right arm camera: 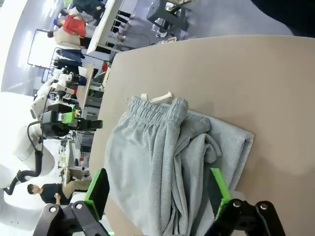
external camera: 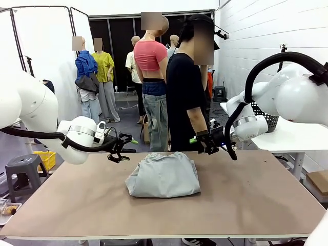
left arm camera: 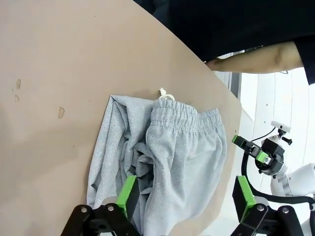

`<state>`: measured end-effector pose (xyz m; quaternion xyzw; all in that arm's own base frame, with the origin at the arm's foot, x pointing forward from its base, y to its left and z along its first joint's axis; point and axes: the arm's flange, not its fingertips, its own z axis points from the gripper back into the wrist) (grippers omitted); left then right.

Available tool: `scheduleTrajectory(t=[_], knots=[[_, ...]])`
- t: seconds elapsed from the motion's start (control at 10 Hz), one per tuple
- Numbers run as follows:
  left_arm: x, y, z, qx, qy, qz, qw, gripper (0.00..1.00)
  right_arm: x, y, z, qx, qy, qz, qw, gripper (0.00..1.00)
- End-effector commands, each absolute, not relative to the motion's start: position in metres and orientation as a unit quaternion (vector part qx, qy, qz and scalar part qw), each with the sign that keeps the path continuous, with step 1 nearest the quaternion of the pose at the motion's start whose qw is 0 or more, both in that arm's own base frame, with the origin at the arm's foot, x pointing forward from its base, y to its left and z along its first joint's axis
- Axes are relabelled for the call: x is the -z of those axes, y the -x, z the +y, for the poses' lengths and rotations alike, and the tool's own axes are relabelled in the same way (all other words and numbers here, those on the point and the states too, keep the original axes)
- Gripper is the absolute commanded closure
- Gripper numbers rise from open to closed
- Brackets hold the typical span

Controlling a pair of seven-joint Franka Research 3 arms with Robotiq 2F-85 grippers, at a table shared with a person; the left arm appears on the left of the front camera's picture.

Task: Fold the training pants.
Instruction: Fold the Training pants in half.

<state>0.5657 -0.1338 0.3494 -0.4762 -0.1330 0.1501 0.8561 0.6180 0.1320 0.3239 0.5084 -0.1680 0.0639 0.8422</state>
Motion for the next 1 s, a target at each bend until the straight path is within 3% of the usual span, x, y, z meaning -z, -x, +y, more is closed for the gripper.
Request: scheduleTrajectory(t=[0.0,0.9], knots=[[-0.3433,-0.5678,-0.1347,-0.150,0.477,-0.127,0.856,0.00,-0.3103,-0.6240,0.1329,-0.061,-0.524,-0.150,0.836,0.00],[-0.3433,-0.5678,-0.1347,-0.150,0.477,-0.127,0.856,0.00,-0.3103,-0.6240,0.1329,-0.061,-0.524,-0.150,0.836,0.00]])
